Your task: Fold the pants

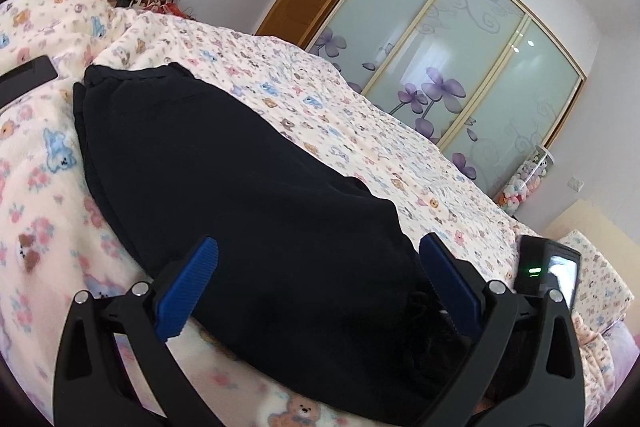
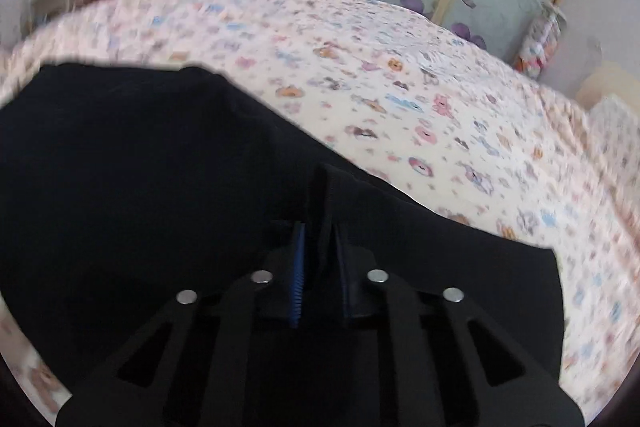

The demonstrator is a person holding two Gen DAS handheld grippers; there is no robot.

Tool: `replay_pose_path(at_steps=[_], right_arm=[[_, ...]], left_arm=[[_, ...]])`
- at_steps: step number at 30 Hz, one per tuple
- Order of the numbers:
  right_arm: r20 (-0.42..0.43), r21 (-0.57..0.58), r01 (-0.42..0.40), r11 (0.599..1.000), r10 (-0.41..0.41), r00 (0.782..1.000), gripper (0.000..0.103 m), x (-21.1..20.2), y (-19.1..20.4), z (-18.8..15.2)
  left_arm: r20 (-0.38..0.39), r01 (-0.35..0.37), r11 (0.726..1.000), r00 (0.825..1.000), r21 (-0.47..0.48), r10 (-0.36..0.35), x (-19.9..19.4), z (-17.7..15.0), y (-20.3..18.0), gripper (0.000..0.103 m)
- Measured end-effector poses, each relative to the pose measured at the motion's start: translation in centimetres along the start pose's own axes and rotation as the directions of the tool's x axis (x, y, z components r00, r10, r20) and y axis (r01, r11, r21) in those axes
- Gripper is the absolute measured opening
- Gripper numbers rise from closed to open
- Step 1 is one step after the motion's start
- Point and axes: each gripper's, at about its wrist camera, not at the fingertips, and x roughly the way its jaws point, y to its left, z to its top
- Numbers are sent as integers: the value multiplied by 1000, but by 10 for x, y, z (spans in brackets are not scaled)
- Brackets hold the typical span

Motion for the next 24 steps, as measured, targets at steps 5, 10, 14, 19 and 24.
replay_pose_path(at_steps=[5,10,14,19,24], right_arm=[[120,335,-193,922,161,980,10,-22,-61,-3],[155,447,-309,840,268,951,11,-22,-86,-10],[59,243,-267,933,261,964,19,-16,-44,-5],[-97,203,-329,922,353,930,60,9,-13,-17],[-72,69,-338,938,343,937,60,-13,0,-25]], left_arm=[[-20,9,999,1000,-41,-9,3,0,6,101],[-20,13,999,1000,-43,-14,3,0,5,101],[-25,10,999,1000,-31,-10,5,-1,3,101],[-30,13,999,999,-37,-14,6,-1,3,101],[-34,18,999,999,-47,-19,7,-1,5,101]])
